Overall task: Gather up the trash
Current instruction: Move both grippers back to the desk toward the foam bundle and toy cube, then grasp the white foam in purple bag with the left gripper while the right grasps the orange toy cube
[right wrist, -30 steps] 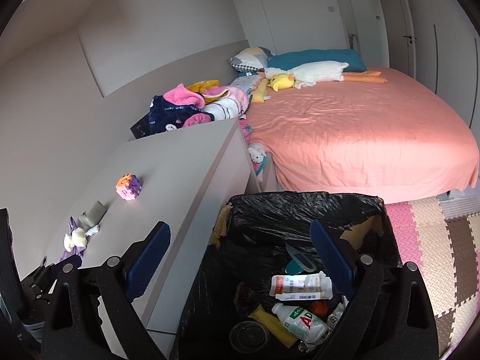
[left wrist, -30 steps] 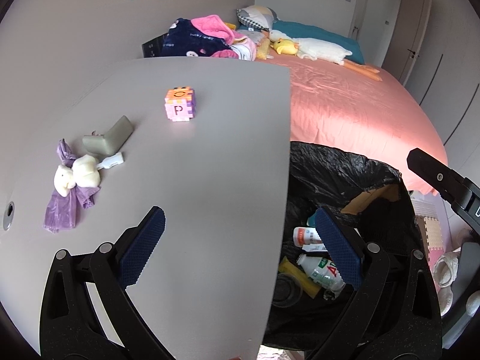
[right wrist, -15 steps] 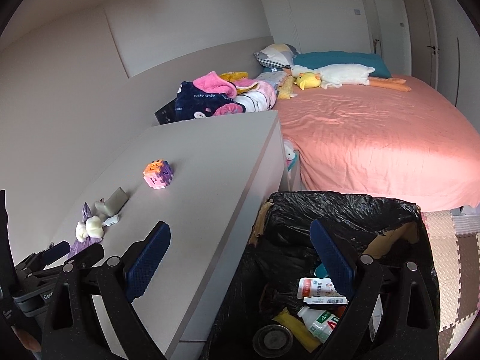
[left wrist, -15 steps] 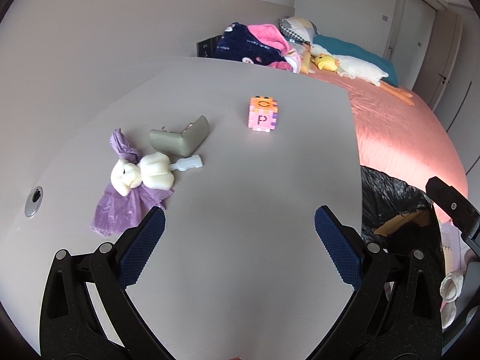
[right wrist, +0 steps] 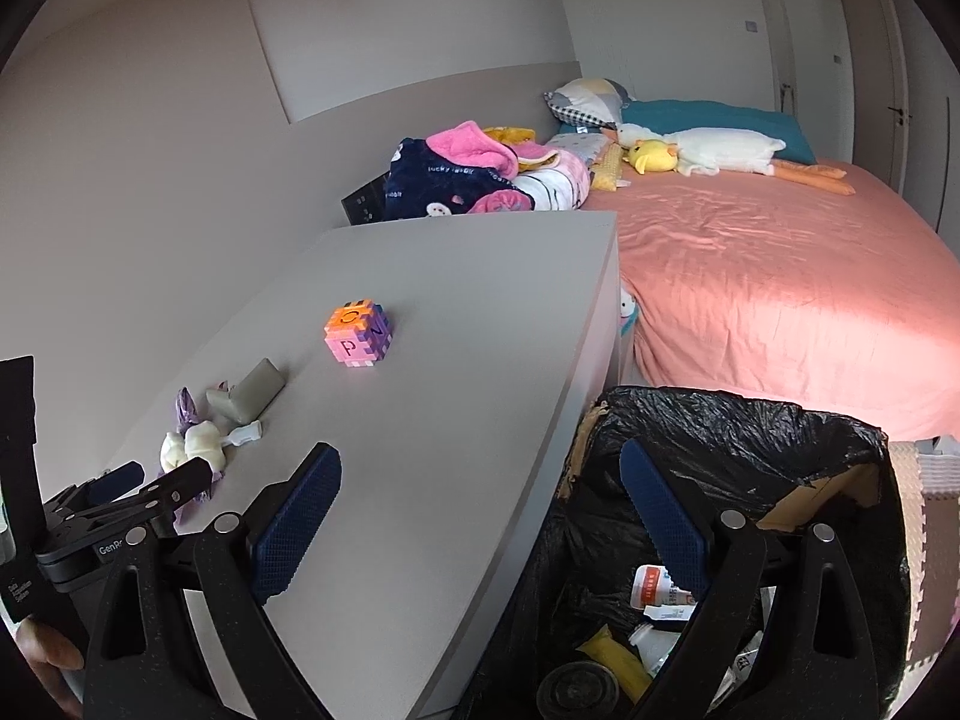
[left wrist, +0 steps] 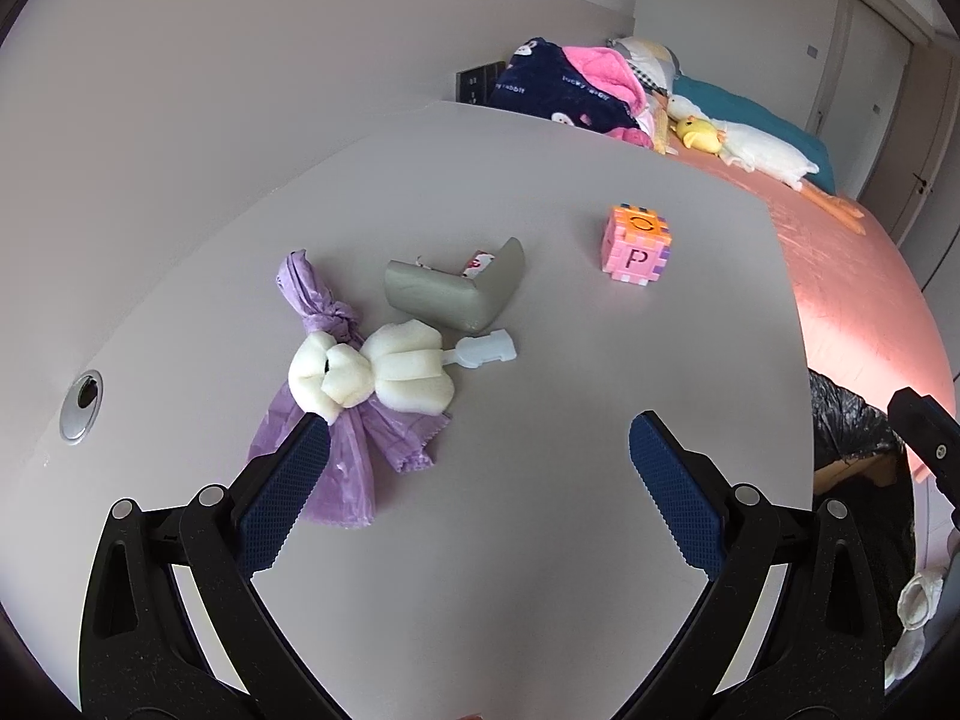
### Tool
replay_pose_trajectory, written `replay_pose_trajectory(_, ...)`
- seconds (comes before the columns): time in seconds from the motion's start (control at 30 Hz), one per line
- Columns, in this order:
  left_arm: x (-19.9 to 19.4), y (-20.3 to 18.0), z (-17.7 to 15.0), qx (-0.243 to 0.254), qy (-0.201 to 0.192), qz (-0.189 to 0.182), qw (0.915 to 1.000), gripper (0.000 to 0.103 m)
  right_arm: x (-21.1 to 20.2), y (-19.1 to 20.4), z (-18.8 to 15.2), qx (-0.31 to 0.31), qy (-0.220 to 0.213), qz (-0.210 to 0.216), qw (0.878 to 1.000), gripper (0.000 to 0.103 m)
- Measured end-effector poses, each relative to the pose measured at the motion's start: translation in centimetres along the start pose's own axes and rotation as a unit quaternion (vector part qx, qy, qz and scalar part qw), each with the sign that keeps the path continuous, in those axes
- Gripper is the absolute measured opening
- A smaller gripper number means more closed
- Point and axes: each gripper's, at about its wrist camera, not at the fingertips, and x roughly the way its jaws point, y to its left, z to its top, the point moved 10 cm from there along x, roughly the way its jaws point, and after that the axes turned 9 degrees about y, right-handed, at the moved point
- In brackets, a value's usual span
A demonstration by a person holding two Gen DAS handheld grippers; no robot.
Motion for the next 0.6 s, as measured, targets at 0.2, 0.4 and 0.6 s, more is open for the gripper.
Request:
replay_pose_trajectory(0.2, 1.2, 2.2, 0.8, -0.010, -0.002, 0.011, 0.9999, 0.095, 1.1, 1.4, 0.4, -0.012, 0.003, 0.006, 1.000, 0.094)
replay_pose_trajectory(0.4, 2.5, 3.0, 1.4, -0.003, 0.006, 0.016, 0.9998, 0.087, 3.0, 2.8, 1.4, -0.026, 0.011, 0.012, 1.000, 0.094)
replay_pose_trajectory(0.6, 3.7, 3.6, 1.9, 0.004, 0.015, 0.021, 0.9997, 0.085, 5.0, 4.4, 2.7, -0.033, 0.019, 0.021, 0.999, 0.094)
